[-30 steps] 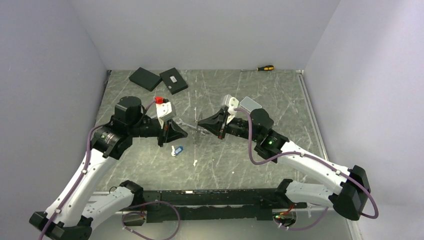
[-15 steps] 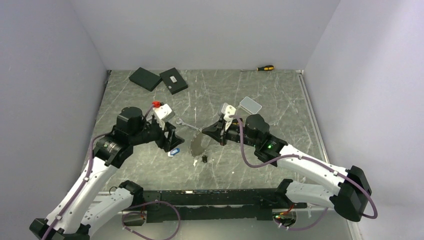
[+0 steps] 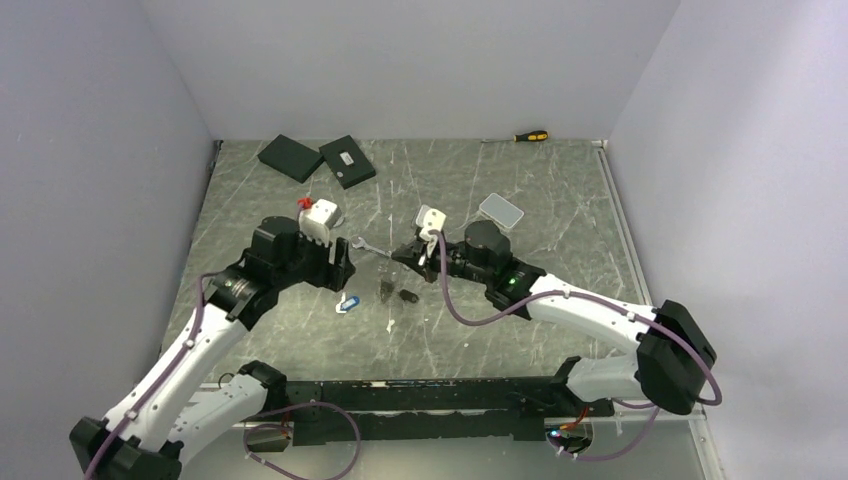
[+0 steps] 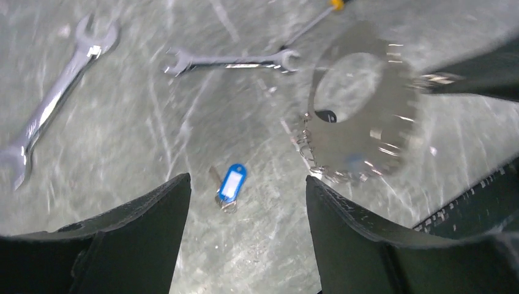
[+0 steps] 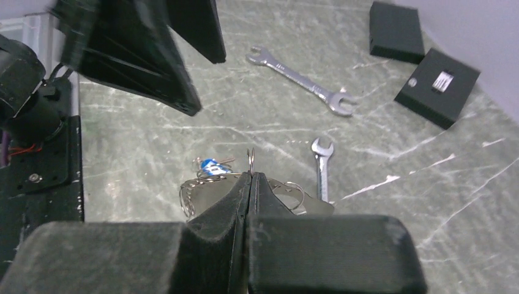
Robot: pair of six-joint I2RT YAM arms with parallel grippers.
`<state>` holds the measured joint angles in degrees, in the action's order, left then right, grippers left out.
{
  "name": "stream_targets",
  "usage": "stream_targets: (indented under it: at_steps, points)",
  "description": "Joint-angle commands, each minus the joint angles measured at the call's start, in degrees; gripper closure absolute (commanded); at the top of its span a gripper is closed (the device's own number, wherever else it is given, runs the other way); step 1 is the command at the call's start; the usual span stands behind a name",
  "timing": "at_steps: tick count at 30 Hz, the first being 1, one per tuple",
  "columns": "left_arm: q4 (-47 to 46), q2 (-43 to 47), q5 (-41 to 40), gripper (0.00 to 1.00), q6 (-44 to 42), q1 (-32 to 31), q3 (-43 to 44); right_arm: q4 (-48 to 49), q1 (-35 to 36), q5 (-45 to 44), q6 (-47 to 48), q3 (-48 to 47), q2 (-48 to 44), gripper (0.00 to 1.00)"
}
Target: Put the keys on the keyring
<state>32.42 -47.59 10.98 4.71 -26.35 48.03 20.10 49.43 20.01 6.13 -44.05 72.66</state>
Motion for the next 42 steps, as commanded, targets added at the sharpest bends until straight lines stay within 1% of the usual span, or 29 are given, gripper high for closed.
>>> stream_targets:
  at_steps: [1, 3, 5, 7, 9, 11, 12, 13, 15, 16, 18, 19, 21, 23, 24, 25, 29, 31, 34, 36, 39, 42]
  points:
    - [5.06, -4.71, -17.27, 0.26, 14.67, -0.11, 2.27, 7.28, -0.03, 0.39, 4.62, -0.37, -3.21, 1.00]
    - [7.54, -6.14, -20.21, 0.26, 20.89, -0.11, 1.95, 10.83, 0.05, 0.96, 3.65, 6.04, -5.73, 1.00]
    - [7.50, -6.54, -20.63, 0.26, 25.13, -0.11, -0.60, 15.02, 0.41, 0.43, 0.42, 13.99, -7.26, 1.00]
    - [4.79, -6.33, -18.85, 0.26, 25.56, -0.11, -3.87, 17.72, 1.08, -0.08, -4.59, 19.66, -6.42, 1.00]
    - [1.13, -6.43, -18.14, 0.26, 25.05, -0.19, -6.37, 22.69, 1.87, -0.19, -9.74, 24.90, -3.53, 1.00]
    - [-0.59, -7.04, -18.11, 0.26, 24.27, -0.19, -6.93, 26.41, 2.51, -0.95, -13.59, 28.51, -0.45, 1.00]
    - [-0.96, -7.54, -18.07, 0.26, 23.76, -0.17, -6.58, 27.68, 2.71, -1.84, -15.13, 29.95, 0.94, 0.96]
    - [-1.19, -8.04, -18.07, 0.26, 23.12, -0.18, -6.18, 28.54, 2.85, -3.14, -16.37, 30.96, 1.55, 0.90]
    - [-1.17, -9.28, -18.32, 0.26, 21.76, -0.19, -5.30, 26.26, 2.92, -6.60, -18.50, 31.77, 0.43, 0.67]
    - [-0.78, -9.76, -18.48, 0.25, 20.91, -0.15, -4.86, 24.22, 2.94, -8.63, -19.13, 31.84, -1.23, 0.59]
    - [0.64, -10.49, -18.44, 0.25, 19.09, -0.15, -3.61, 19.00, 2.91, -14.59, -20.49, 31.84, -5.47, 0.26]
    - [1.48, -10.66, -18.17, 0.24, 17.96, -0.19, -2.89, 16.21, 2.93, -17.17, -20.90, 31.75, -7.94, 0.18]
    - [2.72, -10.68, -18.40, 0.21, 16.75, -0.17, -1.90, 11.25, 2.88, -21.76, -20.75, 31.30, -12.65, 0.14]
    - [3.55, -10.60, -21.22, 0.06, 18.27, -0.19, -2.02, 6.14, 2.89, -27.19, -21.75, 30.29, -16.36, 0.07]
    - [3.22, -10.66, -22.51, 0.01, 19.64, -0.17, -2.87, 4.17, 2.87, -29.59, -23.21, 29.93, -17.74, 0.04]
    - [2.54, -10.93, -23.21, 0.01, 19.88, -0.19, -3.31, 2.74, 2.80, -31.58, -24.25, 29.64, -18.79, 0.01]
    - [4.59, -14.66, -27.27, 0.00, 22.10, -0.11, -1.97, 1.13, 2.24, -34.65, -26.66, 28.13, -18.95, 0.00]
    - [5.68, -17.18, -28.82, 0.01, 20.69, 0.00, -0.40, 0.09, 1.80, -34.82, -26.94, 25.93, -16.37, 0.00]
    - [4.81, -19.21, -29.22, 0.04, 17.46, 0.14, 0.27, -2.82, 1.51, -34.39, -25.30, 21.05, -12.15, 0.00]
    - [3.24, -18.87, -27.21, 0.07, 16.50, 0.28, -0.53, -4.26, 1.39, -31.56, -22.00, 18.15, -9.85, 0.00]
    - [1.31, -17.52, -22.00, 0.11, 15.12, 0.25, -1.85, -5.95, 0.66, -27.71, -18.47, 14.69, -7.77, 0.02]
    - [1.42, -17.11, -20.36, 0.13, 16.25, 0.18, -2.56, -7.88, -1.51, -19.71, -17.49, 11.69, -6.29, 0.07]
